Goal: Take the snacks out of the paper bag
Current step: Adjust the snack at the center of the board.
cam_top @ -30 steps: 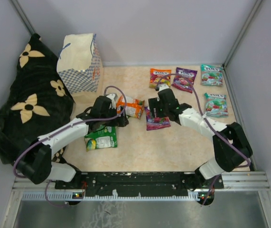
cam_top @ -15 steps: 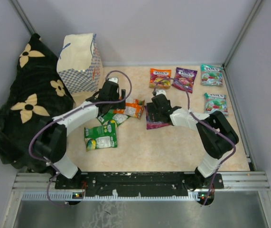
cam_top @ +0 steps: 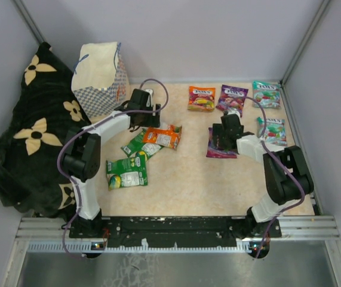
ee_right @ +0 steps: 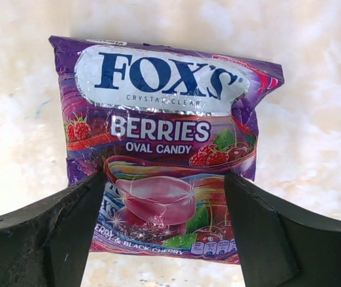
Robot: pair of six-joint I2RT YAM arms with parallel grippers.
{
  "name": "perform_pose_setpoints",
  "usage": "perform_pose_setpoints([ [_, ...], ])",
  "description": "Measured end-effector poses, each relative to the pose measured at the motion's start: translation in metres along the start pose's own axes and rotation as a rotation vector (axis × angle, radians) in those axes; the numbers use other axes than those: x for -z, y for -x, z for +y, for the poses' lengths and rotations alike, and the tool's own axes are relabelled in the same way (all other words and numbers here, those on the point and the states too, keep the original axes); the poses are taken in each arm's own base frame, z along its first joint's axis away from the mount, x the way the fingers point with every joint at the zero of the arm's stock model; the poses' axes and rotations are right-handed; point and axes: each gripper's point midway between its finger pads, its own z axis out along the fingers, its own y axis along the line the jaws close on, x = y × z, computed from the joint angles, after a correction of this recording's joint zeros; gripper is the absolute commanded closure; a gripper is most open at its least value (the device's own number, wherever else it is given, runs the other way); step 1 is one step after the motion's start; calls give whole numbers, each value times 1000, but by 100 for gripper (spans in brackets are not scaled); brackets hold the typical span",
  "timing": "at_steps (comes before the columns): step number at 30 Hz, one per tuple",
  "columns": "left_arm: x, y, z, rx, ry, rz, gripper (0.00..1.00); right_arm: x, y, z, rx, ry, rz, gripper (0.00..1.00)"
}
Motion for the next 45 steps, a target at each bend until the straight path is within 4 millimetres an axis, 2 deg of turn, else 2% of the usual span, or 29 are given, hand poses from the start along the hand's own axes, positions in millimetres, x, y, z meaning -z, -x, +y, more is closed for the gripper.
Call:
perform_pose_setpoints([
  [4,-19,-5,-12,-13,-56,49,15,-1,1,-23,-33,-32,27,17],
  [7,-32,-11,-19,-12,-91,81,15,1,5,-33,-39,-40,41,17],
  [11,-36,-17,-27,0,-138,104,20,1,12,-47,-46,-56,47,16],
  [16,-35,-21,-43,12,-230,125,42,0,28,-65,-51,-80,46,13],
  [19,-32,-23,-55,21,-301,136,58,5,46,-67,-48,-77,15,11],
  [20,-31,-23,-58,24,-316,137,65,8,53,-66,-48,-68,0,11],
  [22,-29,-22,-64,30,-349,141,87,18,66,-61,-45,-50,-38,9],
  [23,-28,-22,-66,32,-364,143,94,26,75,-57,-42,-42,-65,9],
  [25,-25,-21,-71,35,-391,142,99,44,90,-44,-25,-17,-124,8],
  [29,-12,-13,-81,14,-440,116,100,82,109,16,34,130,-250,7],
  [31,3,-8,-87,-26,-464,88,100,95,105,46,44,236,-286,7],
  [33,25,0,-98,-87,-491,44,100,97,94,57,32,297,-281,6],
  [36,62,18,-119,-206,-543,-70,100,89,76,66,8,357,-238,3],
  [37,79,21,-137,-269,-582,-128,100,88,73,70,2,385,-226,2],
  [40,116,26,-161,-372,-672,-269,100,91,70,96,13,544,-224,1],
  [42,134,22,-169,-411,-724,-333,100,100,68,115,38,673,-236,1],
  [45,145,18,-167,-441,-764,-382,100,115,61,136,80,836,-248,6],
])
